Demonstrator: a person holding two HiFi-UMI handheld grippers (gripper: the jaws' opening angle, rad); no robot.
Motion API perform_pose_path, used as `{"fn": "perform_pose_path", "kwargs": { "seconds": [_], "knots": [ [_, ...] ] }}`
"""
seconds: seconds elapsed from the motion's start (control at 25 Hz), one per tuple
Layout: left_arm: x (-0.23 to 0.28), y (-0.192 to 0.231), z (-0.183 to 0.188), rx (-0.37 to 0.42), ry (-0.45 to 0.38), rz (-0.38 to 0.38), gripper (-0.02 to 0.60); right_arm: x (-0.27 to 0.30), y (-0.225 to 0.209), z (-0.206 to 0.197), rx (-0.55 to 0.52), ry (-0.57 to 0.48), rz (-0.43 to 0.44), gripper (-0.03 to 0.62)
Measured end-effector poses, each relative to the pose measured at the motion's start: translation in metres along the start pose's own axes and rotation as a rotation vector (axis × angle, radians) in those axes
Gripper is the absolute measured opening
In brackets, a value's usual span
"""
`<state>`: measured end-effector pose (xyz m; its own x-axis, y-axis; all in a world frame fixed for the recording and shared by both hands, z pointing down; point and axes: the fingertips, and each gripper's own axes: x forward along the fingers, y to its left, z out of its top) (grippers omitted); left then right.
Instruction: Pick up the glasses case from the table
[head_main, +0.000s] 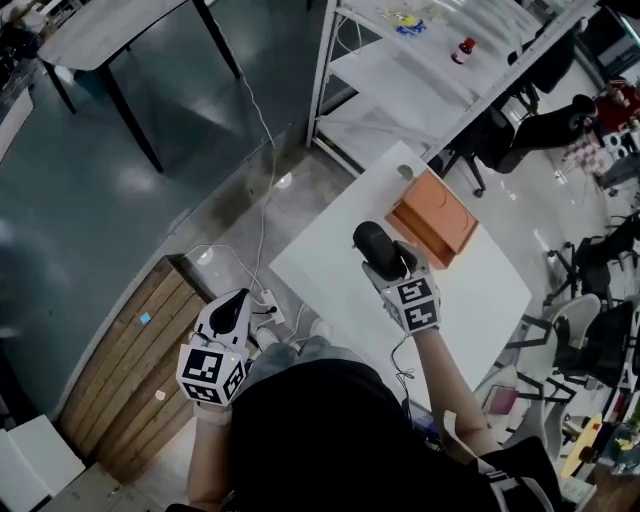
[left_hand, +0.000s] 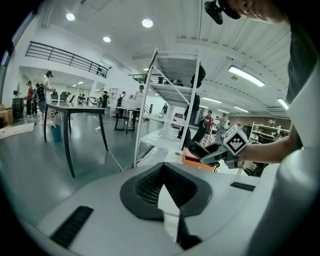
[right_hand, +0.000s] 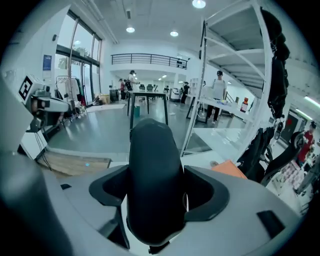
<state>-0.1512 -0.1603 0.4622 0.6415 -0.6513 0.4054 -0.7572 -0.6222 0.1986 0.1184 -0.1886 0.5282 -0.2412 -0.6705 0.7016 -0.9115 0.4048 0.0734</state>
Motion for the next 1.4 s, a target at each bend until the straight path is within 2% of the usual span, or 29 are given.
{"fn": "perform_pose_path", "kwargs": {
  "seconds": [0.4,0.56,0.68,0.96,1.4],
  "knots": [
    [0.026,-0.017,0.057,0.087,-0.120,-0.172,0.018,-0.083,0.032,0.068,0.057,-0.319,0.009,0.348],
    [0.030,-0.026,0.079,0.122,-0.161,-0.221,0.018,-0.109,0.041,0.078,0.074,-0.404,-0.011,0.348],
    [0.032,-0.030,0.092,0.120,-0.190,-0.254,0.018,-0.125,0.045,0.087,0.042,-0.471,-0.035,0.348],
    [0.036,-0.041,0.113,0.140,-0.232,-0.321,0.020,-0.142,0.048,0.087,0.018,-0.514,-0.106,0.348],
    [0.043,-0.051,0.109,0.183,-0.211,-0.361,0.020,-0.145,0.054,0.084,0.025,-0.514,-0.118,0.348]
  ]
}}
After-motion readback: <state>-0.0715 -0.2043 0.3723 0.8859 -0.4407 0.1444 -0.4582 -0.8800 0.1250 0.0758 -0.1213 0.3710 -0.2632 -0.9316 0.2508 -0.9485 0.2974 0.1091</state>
